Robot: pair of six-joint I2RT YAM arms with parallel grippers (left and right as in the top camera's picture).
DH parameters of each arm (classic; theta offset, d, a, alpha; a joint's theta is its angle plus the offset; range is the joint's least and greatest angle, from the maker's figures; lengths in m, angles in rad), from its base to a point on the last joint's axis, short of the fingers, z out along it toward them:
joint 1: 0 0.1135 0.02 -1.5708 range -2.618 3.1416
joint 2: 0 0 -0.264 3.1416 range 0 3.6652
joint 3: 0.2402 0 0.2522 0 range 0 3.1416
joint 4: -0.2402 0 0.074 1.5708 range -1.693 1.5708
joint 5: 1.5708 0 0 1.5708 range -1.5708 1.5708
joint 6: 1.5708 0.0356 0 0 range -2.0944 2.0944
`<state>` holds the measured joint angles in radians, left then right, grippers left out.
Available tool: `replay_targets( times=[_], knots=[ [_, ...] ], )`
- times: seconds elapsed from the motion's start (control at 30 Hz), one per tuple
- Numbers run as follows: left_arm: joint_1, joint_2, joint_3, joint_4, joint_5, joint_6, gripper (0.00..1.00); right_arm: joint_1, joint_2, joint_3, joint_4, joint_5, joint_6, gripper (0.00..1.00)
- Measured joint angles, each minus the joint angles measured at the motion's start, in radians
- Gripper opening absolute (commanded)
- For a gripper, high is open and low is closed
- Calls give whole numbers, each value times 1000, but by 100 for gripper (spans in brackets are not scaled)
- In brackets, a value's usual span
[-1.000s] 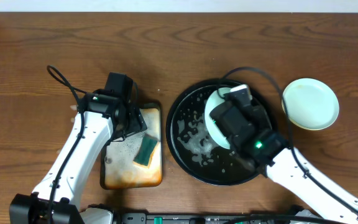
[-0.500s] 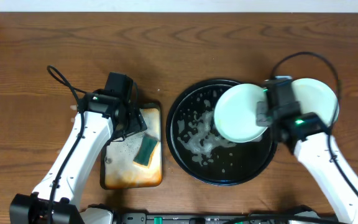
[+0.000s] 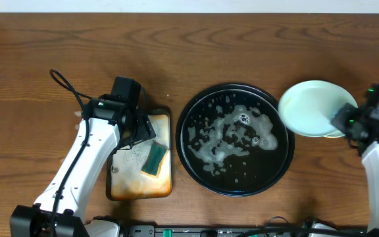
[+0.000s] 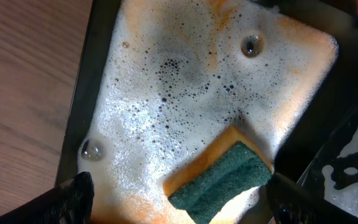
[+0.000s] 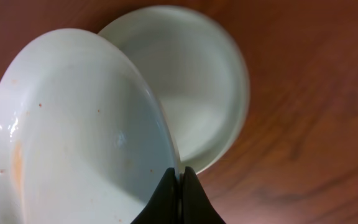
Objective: Clean dirty plates on tray and stack at the side
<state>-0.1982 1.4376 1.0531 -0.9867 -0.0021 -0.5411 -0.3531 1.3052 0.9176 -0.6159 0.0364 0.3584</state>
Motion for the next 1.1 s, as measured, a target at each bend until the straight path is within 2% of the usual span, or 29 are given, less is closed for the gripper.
replay_targets(
  times=[0.2,0.27,0.3,0.33,0.53,0.73,0.93,1.0,1.03,1.07,1.1],
  knots=[
    [0,0,0,0,0,0,89,-92,61,0,84,-3,32,1],
    [0,0,0,0,0,0,90,-107,92,0,97,-4,45,34],
    [0,0,0,0,0,0,90,-111,108,0,102,-5,58,45],
    [0,0,0,0,0,0,90,-112,113,0,105,-4,57,50],
    [0,0,0,0,0,0,90,-113,114,0,149,-39,63,52],
    [0,0,0,0,1,0,90,-86,-21,0,136,-253,48,59],
    [0,0,0,0,0,0,90,48,-179,3,-40,-429,-42,70],
    [0,0,0,-1,0,0,90,99,-216,3,-102,-453,-87,75],
    [0,0,0,0,0,0,90,123,-235,3,-126,-463,-110,82],
    [0,0,0,0,0,0,90,148,-257,3,-146,-476,-131,99],
    [0,0,0,-1,0,0,90,171,-284,3,-164,-494,-152,99]
  ],
)
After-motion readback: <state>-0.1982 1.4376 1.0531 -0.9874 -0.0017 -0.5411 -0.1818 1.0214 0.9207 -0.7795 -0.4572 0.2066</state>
